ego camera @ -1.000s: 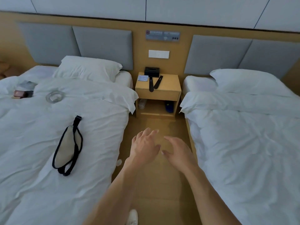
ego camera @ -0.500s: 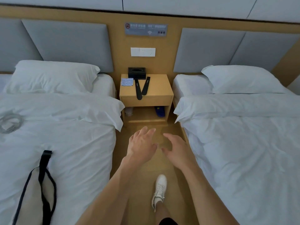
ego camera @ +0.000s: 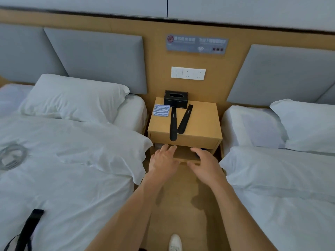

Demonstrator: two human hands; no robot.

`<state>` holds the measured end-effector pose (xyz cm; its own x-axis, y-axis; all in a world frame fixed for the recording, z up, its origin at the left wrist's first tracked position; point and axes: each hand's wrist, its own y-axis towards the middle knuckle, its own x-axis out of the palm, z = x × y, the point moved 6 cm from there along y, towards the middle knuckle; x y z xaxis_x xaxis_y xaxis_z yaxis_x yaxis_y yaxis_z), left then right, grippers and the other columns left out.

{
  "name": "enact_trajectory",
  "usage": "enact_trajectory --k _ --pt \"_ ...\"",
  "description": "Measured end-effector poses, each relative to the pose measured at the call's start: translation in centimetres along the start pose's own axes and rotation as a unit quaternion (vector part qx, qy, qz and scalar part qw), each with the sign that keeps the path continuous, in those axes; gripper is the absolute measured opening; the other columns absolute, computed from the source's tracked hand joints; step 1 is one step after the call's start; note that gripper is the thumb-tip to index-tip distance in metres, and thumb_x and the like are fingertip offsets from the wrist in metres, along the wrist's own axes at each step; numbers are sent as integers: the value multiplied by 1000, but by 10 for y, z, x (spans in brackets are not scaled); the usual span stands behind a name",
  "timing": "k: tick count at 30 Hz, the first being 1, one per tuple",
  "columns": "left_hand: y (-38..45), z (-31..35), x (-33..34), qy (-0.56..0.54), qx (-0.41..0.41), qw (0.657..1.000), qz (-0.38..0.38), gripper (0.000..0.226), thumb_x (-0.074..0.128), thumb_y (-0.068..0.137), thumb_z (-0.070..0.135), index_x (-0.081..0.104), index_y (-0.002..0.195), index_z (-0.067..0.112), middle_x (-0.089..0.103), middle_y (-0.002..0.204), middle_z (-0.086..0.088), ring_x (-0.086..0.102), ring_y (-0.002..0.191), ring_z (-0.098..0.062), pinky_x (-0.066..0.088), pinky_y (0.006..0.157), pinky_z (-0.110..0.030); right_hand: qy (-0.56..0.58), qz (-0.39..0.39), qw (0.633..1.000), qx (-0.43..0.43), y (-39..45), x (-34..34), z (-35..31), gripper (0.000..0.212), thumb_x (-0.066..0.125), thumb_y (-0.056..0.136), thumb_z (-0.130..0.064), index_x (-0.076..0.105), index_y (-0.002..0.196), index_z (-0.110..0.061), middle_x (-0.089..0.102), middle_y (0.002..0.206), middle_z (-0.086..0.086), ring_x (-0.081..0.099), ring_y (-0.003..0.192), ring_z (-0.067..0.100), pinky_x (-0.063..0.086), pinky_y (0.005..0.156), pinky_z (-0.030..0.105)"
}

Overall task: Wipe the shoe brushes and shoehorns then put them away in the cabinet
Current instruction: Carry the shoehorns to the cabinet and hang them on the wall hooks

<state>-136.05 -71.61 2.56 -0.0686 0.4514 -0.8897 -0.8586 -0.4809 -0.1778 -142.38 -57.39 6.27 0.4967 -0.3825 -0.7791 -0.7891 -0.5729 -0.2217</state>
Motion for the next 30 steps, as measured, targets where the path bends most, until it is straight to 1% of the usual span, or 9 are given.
enact_trajectory --k 6,11,14,17,19,21,24,27,30 --pt "97 -16 5 -13 -42 999 -25 57 56 95 41 34 147 29 37 152 -3 41 136 -27 40 109 -46 21 -34 999 30 99 -5 10 55 63 96 -34 42 146 -32 47 149 -6 45 136 16 42 110 37" --pt "192 -29 19 -14 -36 998 -48 55 54 96 40 34 146 25 46 141 -6 48 127 -27 45 102 -45 49 -52 995 73 186 3 23 54 61 97 -37 43 146 -29 49 147 -1 46 135 19 43 109 37" --pt "257 -32 29 -10 -23 998 -62 55 53 96 38 33 146 24 46 140 -6 51 121 -29 48 97 -45 53 -56 993 87 244 7 24 50 59 97 -36 45 144 -27 52 144 1 52 125 18 46 95 29" --pt "313 -36 35 -15 -21 996 -87 52 53 96 36 36 143 22 48 136 -7 53 117 -29 48 95 -44 56 -64 989 123 298 8 24 50 58 98 -35 44 145 -28 50 145 2 53 125 20 42 87 25" --pt "346 -40 38 -19 -23 994 -105 50 54 96 35 39 142 21 49 134 -8 53 116 -29 48 95 -44 60 -68 986 142 330 10 25 50 59 98 -34 45 145 -26 52 145 3 52 127 21 43 91 27" --pt "379 -47 43 -17 -33 992 -124 49 54 96 35 40 140 21 50 132 -9 53 116 -29 48 95 -44 73 -75 981 165 361 14 31 49 60 98 -33 47 144 -25 52 145 2 51 130 21 43 99 30" --pt "415 -63 57 -22 -61 985 -161 53 56 95 35 38 143 22 49 133 -10 52 119 -32 47 97 -45 150 -89 955 240 399 26 48 42 59 97 -37 53 137 -25 57 139 3 54 124 21 45 107 36" --pt "442 -85 79 -43 -104 975 -191 56 58 94 34 38 144 23 51 134 -10 52 120 -31 47 98 -44 233 -88 914 321 428 46 71 27 62 96 -38 64 120 -26 62 129 1 59 115 19 49 104 40" --pt "464 -104 106 -70 -149 964 -209 54 59 93 33 40 142 22 53 133 -9 54 118 -29 48 95 -39 260 -86 892 359 461 67 101 18 62 96 -33 66 111 -24 64 123 3 61 113 21 51 103 41"
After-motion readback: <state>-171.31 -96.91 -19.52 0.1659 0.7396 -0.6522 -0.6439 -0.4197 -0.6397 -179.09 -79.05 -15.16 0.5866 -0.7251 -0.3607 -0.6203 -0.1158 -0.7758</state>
